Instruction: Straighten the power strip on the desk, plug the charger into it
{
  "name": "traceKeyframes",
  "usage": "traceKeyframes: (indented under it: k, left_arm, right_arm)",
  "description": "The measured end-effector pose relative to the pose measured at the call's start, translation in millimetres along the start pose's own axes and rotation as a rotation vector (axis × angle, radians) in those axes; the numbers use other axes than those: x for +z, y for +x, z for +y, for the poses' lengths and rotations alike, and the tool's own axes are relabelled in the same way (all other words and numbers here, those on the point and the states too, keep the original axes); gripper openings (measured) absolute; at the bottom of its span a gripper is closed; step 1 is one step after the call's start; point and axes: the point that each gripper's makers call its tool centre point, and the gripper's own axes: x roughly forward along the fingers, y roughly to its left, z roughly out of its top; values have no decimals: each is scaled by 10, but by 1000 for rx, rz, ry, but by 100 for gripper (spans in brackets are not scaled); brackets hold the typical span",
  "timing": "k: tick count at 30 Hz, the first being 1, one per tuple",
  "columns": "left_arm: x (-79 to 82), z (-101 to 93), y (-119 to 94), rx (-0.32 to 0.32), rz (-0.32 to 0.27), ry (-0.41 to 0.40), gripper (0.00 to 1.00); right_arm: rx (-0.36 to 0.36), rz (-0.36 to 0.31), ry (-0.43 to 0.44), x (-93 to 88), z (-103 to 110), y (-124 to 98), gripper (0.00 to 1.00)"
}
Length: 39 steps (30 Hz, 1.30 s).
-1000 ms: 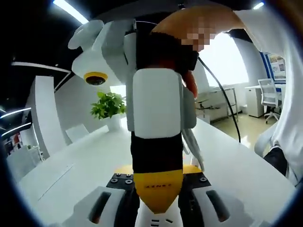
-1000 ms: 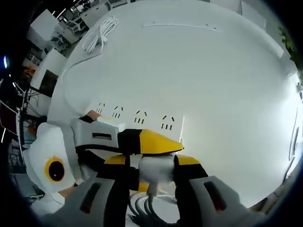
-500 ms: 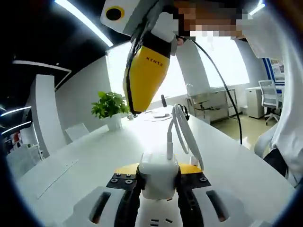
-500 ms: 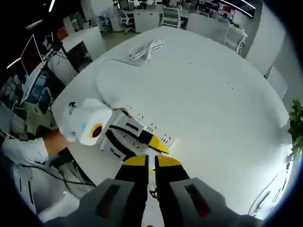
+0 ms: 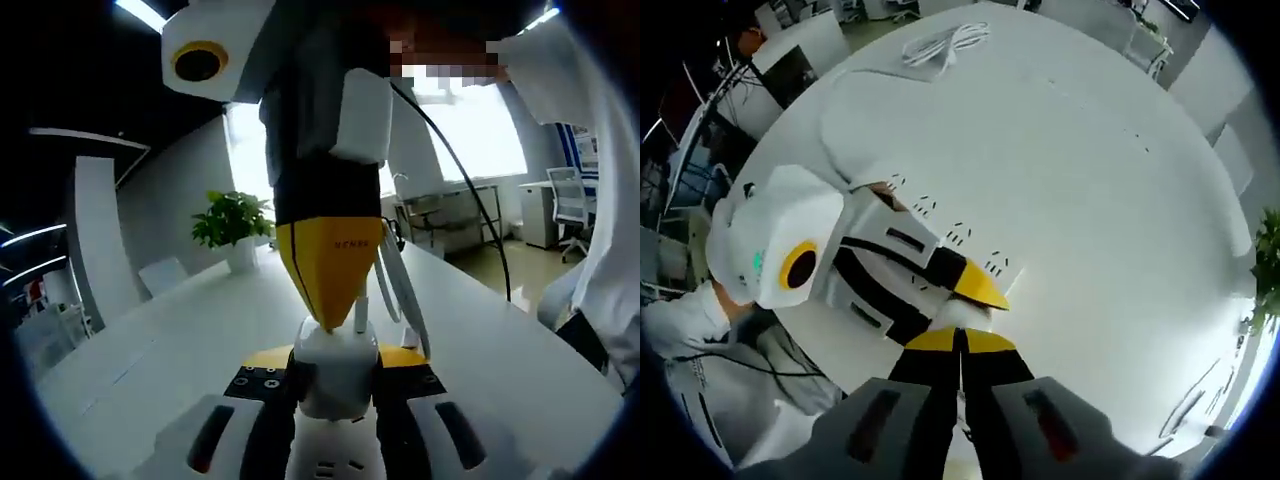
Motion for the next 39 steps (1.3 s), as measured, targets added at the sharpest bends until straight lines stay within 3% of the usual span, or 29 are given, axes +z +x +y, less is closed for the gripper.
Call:
traceKeyframes:
  k: [8,9,10,11,12,17,20,29,35,39]
  left_arm:
    - [-32,-10,19,1,18,-15,31]
    - [-85,-20,17,2,51,-16,31]
    - [-202,-29,37,-7,116,27,33]
    - [-126,-3,56,20,82,63,32]
    - [-143,-25,57,9,85,22,32]
    - [-142,-7,51,7,84,13,32]
    - [-146,5,49,7,83,7,32]
    - [-178,50,45,22,92,2,32]
    - [-196,86,49,32,95,-13,32]
    - [-206,92,55,35,98,-6,32]
  right_arm:
    - [-8,20,-18,22,7,-11,0]
    - [-38,32,-66,-9,-22,90,0]
    - [35,84,-63,-68,94,72,0]
    - [-12,78,-114,-37,20,36,0]
    - [-14,74,-75,-16,27,38,0]
    - [26,75,-64,-7,28,41,0]
    - [2,60,-122,8,47,38,0]
    - [-19,43,-170,71,23,61,0]
    - [33,45,-162,138,-53,80,0]
    - [25,47,-201,133,-21,86,0]
